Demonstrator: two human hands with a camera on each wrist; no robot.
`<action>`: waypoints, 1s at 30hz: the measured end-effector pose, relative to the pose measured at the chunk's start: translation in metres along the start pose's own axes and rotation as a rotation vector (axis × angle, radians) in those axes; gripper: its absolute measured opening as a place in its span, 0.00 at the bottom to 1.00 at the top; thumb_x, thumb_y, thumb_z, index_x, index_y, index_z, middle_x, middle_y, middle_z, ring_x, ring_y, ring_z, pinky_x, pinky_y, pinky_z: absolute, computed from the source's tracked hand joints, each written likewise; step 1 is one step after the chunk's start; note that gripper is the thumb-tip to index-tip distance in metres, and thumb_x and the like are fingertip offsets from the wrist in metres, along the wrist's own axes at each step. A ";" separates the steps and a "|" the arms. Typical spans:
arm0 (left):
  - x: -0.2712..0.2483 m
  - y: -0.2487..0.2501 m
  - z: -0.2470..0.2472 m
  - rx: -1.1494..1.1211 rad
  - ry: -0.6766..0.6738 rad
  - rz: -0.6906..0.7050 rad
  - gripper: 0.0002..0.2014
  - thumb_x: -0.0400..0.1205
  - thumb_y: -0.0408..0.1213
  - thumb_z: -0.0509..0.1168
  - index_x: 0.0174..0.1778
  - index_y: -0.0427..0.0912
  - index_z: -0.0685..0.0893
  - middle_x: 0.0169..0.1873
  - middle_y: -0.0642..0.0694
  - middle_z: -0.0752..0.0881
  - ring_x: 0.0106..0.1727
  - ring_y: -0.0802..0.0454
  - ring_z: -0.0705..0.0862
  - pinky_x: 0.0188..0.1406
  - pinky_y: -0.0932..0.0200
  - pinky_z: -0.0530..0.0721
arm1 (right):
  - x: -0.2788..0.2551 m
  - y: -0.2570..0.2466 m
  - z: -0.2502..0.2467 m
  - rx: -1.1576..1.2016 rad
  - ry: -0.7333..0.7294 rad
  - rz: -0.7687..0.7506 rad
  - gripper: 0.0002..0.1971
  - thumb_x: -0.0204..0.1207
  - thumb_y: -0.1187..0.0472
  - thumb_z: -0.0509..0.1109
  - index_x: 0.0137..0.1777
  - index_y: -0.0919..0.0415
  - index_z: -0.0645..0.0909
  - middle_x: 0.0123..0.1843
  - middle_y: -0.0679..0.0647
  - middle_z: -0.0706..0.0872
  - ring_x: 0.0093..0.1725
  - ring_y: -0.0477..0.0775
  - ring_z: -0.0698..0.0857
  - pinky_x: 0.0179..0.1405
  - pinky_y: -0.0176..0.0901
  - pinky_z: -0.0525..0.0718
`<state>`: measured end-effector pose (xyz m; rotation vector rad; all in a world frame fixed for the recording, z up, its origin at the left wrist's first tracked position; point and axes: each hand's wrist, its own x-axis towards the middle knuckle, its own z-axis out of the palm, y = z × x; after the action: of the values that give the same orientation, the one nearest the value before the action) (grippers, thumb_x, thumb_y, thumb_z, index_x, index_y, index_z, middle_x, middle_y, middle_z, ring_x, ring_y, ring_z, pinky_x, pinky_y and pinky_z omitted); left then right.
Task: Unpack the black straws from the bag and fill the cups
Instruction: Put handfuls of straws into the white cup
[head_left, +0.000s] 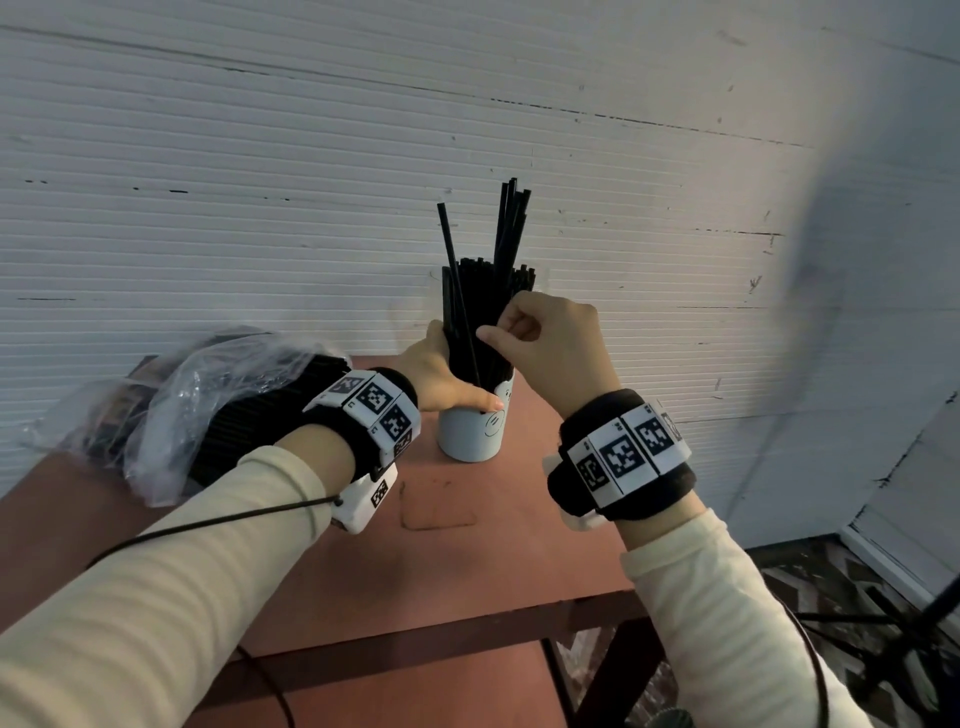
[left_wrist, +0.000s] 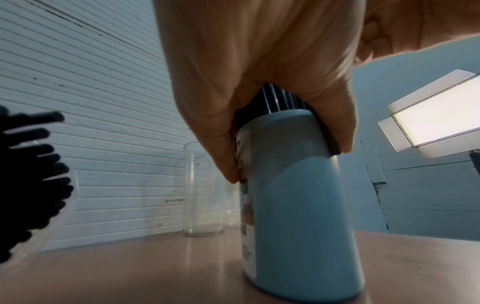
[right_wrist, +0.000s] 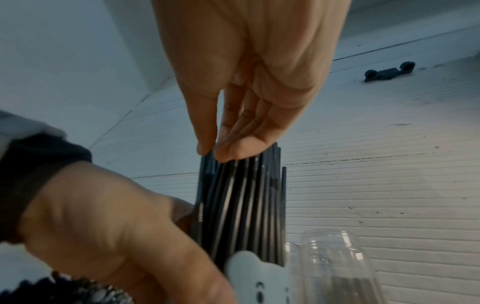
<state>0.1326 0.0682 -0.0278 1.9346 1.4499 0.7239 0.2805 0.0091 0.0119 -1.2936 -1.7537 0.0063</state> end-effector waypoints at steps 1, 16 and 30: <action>-0.001 0.001 0.000 0.008 0.010 -0.012 0.47 0.61 0.49 0.84 0.72 0.45 0.65 0.60 0.50 0.80 0.60 0.52 0.78 0.57 0.55 0.79 | -0.001 -0.004 0.001 0.030 0.006 -0.025 0.08 0.71 0.57 0.78 0.37 0.61 0.86 0.30 0.47 0.83 0.31 0.38 0.79 0.36 0.25 0.77; -0.005 0.006 0.005 0.036 0.056 -0.039 0.44 0.63 0.47 0.83 0.69 0.41 0.64 0.53 0.50 0.78 0.57 0.50 0.80 0.50 0.57 0.78 | 0.014 -0.017 0.021 -0.086 -0.012 -0.031 0.06 0.75 0.59 0.72 0.44 0.62 0.82 0.34 0.52 0.84 0.37 0.51 0.83 0.41 0.48 0.85; -0.003 -0.004 -0.023 -0.203 -0.123 -0.016 0.57 0.52 0.58 0.79 0.77 0.44 0.66 0.66 0.46 0.80 0.68 0.50 0.79 0.72 0.47 0.77 | 0.007 -0.010 -0.014 0.165 0.187 -0.091 0.04 0.77 0.63 0.70 0.42 0.63 0.82 0.34 0.53 0.87 0.38 0.52 0.86 0.43 0.45 0.85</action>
<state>0.1119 0.0691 -0.0157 1.7784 1.2656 0.7030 0.2822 0.0034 0.0291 -1.0603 -1.6150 -0.0212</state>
